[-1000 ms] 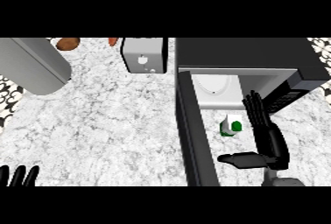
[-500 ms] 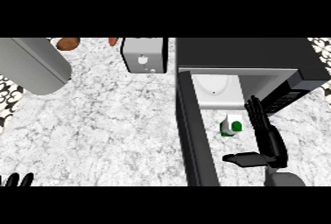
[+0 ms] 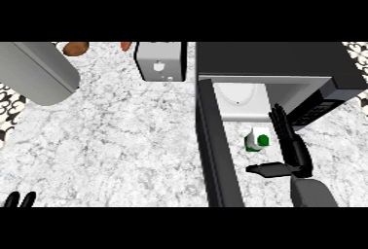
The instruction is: Pick up the milk, place it into the microwave and close the microwave
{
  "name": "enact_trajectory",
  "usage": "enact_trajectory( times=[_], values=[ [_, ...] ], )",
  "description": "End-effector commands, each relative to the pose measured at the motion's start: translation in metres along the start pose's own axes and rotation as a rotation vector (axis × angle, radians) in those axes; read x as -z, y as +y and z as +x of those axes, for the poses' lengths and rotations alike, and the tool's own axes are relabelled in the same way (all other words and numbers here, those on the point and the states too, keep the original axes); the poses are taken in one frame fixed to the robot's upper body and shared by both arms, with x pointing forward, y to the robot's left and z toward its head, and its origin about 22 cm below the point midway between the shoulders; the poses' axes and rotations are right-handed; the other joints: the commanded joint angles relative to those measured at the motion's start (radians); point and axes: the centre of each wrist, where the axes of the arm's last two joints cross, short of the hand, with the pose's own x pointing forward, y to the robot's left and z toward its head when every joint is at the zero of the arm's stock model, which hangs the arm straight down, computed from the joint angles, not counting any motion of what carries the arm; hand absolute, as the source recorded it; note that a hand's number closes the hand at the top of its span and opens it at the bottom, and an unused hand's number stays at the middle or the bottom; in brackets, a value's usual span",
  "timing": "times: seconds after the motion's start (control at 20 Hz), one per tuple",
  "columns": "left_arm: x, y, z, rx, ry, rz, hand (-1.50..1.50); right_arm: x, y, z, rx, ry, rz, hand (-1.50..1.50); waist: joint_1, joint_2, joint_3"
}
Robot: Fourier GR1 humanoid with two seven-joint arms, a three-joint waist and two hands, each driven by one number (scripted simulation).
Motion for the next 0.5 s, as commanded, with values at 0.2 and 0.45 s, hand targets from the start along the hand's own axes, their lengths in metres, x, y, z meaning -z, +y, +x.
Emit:
enact_trajectory(
  times=[0.2, 0.45],
  values=[
    [0.000, -0.006, 0.002, 0.000, -0.004, 0.005, -1.50, -0.016, -0.001, -0.035, -0.114, 0.039, -0.076, -1.50, 0.003, 0.003, 0.001],
    [-0.002, -0.002, -0.004, 0.018, -0.007, -0.001, -1.50, -0.008, -0.036, -0.038, -0.169, 0.089, -0.150, -1.50, 0.007, 0.003, 0.001]
  ],
)
